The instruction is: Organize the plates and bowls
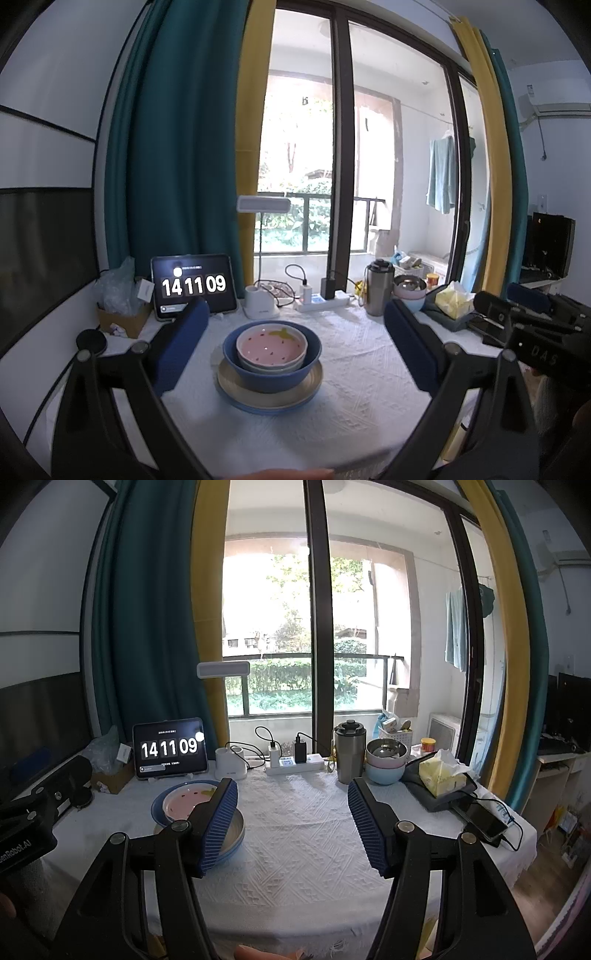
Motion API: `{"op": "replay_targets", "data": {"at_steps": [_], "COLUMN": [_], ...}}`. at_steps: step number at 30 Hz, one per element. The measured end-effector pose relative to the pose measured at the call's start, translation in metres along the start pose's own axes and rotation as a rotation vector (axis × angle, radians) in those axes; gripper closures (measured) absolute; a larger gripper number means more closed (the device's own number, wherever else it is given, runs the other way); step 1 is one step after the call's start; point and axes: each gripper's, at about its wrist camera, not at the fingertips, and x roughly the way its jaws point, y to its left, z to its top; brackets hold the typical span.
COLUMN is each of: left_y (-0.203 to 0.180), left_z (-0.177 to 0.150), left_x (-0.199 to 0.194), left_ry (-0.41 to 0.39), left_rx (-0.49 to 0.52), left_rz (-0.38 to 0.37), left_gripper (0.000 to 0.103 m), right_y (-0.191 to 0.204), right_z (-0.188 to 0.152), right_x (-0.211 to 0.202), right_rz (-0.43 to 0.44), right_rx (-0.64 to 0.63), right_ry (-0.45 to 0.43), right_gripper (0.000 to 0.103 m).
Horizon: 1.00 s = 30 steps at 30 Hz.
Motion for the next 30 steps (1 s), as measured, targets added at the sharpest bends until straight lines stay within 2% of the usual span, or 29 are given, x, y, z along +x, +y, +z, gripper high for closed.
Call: {"op": "replay_targets", "data": {"at_steps": [30], "left_y": [-0.0055], "left_z": [-0.0006], "left_x": [-0.0018], "left_ry": [0.002], "left_rx": [-0.001], "left_rz": [-0.003], "left_gripper": [0.006], "right_y": [0.0028], "right_z": [0.0004], "right_x": [0.0009], "right_rz": [0.001], "right_rx": [0.003], "right_ry": [0.005], "right_gripper": [0.037]}}
